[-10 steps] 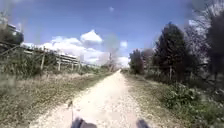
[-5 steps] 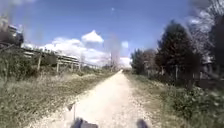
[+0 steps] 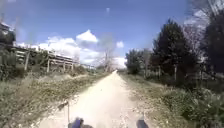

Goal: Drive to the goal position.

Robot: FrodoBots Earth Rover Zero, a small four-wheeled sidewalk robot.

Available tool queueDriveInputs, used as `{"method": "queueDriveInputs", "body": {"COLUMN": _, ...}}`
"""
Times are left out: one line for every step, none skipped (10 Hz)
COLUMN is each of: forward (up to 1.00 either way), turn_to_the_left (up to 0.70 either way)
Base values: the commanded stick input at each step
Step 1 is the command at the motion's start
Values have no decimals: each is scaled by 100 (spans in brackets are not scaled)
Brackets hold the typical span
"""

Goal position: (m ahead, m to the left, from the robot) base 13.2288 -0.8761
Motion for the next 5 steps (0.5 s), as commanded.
{"method": "queueDriveInputs", "body": {"forward": 70, "turn_to_the_left": -1}}
{"method": "queueDriveInputs", "body": {"forward": 70, "turn_to_the_left": -7}}
{"method": "queueDriveInputs", "body": {"forward": 70, "turn_to_the_left": -25}}
{"method": "queueDriveInputs", "body": {"forward": 70, "turn_to_the_left": -3}}
{"method": "queueDriveInputs", "body": {"forward": 70, "turn_to_the_left": 0}}
